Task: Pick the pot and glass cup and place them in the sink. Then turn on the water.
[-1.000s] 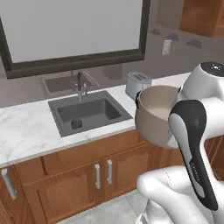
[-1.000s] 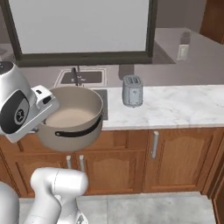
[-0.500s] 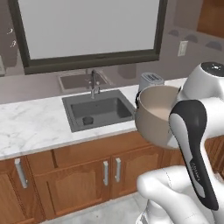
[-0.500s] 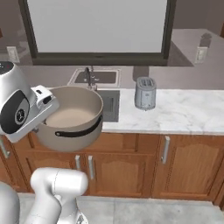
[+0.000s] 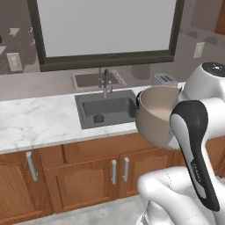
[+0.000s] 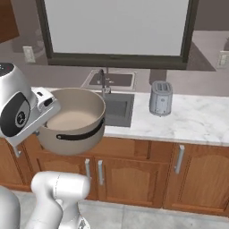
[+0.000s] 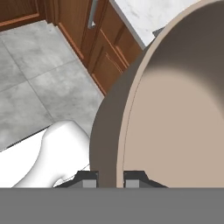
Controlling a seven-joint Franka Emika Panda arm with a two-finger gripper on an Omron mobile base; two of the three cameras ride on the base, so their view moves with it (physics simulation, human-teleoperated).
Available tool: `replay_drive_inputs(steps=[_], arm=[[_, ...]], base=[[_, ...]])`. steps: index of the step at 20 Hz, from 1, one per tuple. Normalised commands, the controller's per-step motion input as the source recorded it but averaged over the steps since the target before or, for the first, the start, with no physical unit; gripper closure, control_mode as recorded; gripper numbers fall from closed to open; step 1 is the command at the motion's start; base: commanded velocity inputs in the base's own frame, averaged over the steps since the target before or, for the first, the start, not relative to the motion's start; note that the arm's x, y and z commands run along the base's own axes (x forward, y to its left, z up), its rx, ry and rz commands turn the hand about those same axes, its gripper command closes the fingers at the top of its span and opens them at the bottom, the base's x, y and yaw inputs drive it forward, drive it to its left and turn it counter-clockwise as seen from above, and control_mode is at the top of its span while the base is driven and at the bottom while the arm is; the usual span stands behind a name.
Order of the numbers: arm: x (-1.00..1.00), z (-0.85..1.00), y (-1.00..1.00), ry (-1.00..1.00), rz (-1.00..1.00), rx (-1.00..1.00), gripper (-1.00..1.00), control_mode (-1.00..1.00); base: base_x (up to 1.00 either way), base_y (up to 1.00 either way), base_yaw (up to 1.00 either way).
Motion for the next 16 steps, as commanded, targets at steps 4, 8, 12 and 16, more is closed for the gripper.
replay_drive_inputs(steps=[4, 8, 12, 16], arm=[[0.00, 0.00, 0.00, 0.00, 0.00, 0.00, 1.00, 1.00], [0.00, 0.00, 0.00, 0.00, 0.00, 0.00, 1.00, 1.00], [0.00, 0.00, 0.00, 0.00, 0.00, 0.00, 1.00, 1.00], [0.00, 0.00, 0.00, 0.00, 0.00, 0.00, 1.00, 1.00]], base=[[0.29, -0.11, 0.18], [0.36, -0.07, 0.15], [0.25, -0.16, 0.11], [0.18, -0.27, 0.06]])
